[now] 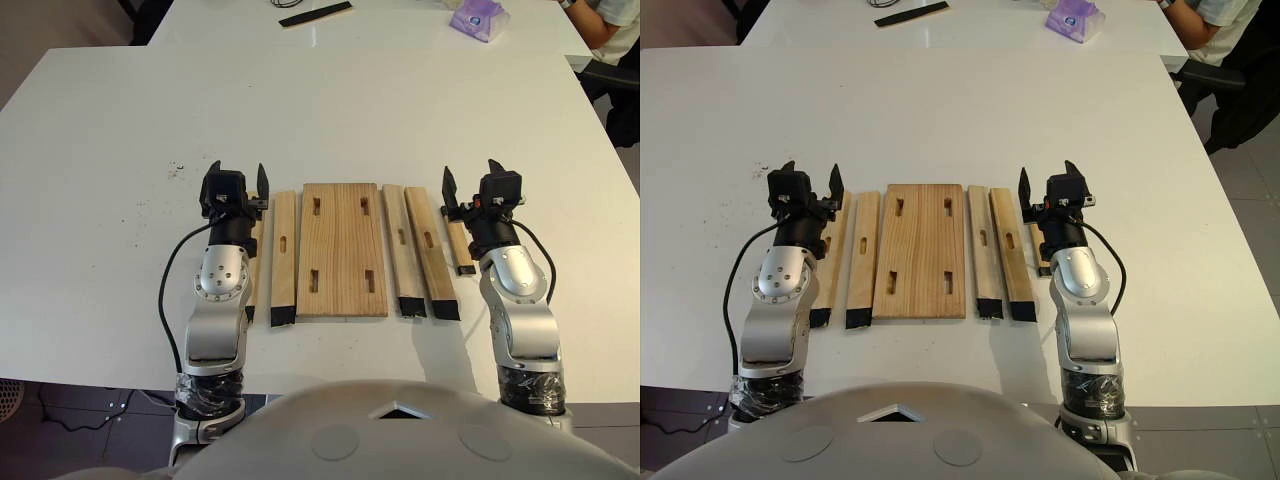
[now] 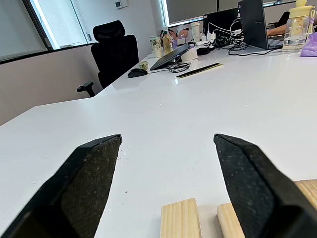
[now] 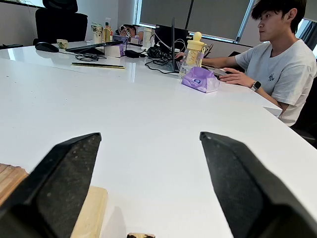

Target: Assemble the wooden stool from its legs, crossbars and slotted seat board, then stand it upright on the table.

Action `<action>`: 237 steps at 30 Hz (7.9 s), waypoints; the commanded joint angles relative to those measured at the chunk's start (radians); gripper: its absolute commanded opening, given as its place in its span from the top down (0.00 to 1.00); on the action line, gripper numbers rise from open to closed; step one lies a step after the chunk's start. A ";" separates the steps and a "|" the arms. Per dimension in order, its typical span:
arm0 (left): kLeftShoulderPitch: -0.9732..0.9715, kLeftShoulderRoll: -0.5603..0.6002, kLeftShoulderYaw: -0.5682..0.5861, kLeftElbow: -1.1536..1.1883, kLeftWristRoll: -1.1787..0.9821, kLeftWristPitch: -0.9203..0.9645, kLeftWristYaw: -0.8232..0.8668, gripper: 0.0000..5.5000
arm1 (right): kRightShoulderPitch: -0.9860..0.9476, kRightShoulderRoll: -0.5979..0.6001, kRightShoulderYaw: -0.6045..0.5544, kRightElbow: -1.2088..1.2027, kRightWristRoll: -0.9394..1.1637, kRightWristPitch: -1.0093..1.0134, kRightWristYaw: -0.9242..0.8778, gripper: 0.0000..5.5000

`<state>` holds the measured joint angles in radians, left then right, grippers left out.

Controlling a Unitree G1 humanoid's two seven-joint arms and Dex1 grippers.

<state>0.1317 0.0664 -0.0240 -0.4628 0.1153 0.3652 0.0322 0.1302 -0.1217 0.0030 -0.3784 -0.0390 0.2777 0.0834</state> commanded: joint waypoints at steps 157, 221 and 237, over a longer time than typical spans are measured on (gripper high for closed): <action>-0.245 0.556 0.073 -0.254 -1.298 0.356 -0.748 0.76 | -0.469 -0.635 -0.180 -0.198 1.431 0.644 0.763 0.43; -0.110 0.374 -0.060 -0.149 -0.713 0.181 -0.436 0.43 | -0.344 -0.790 0.145 0.331 0.299 -0.184 1.241 0.77; -0.074 0.347 -0.052 -0.188 -0.703 0.188 -0.409 0.43 | -0.376 -0.820 0.095 0.350 0.339 -0.149 1.269 0.77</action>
<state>0.0595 0.4192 -0.0799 -0.6372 -0.5946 0.5354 -0.3915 -0.2366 -0.9187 0.1145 -0.0214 0.2954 0.1086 1.3429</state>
